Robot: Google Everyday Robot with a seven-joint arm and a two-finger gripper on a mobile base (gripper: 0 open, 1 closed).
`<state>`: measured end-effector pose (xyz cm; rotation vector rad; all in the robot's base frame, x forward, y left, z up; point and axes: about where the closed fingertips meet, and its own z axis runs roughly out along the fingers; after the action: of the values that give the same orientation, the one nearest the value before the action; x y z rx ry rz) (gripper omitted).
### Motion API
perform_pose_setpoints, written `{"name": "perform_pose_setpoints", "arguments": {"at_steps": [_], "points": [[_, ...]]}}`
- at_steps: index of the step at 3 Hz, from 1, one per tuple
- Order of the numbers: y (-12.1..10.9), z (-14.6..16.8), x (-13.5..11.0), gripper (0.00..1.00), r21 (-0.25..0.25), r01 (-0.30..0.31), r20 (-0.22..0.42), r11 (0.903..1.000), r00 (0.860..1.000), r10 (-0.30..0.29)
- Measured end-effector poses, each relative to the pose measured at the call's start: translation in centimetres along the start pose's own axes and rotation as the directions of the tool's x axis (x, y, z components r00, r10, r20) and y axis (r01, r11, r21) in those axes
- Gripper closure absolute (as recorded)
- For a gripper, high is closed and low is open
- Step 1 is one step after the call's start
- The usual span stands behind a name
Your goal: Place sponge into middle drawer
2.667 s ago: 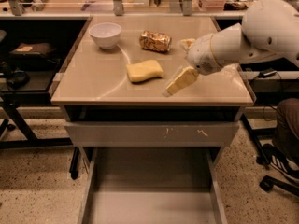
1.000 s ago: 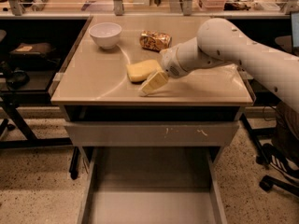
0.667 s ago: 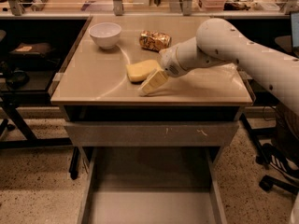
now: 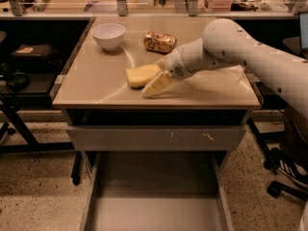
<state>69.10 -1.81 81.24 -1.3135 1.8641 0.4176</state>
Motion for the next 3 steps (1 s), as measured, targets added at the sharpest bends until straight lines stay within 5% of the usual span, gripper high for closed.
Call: {"name": "perform_pose_setpoints", "arguments": {"at_steps": [2, 3], "points": [[0.01, 0.01, 0.0, 0.89, 0.0, 0.0, 0.0, 1.0, 1.0, 0.0], [0.01, 0.01, 0.0, 1.0, 0.0, 0.0, 0.0, 1.0, 1.0, 0.0]]}}
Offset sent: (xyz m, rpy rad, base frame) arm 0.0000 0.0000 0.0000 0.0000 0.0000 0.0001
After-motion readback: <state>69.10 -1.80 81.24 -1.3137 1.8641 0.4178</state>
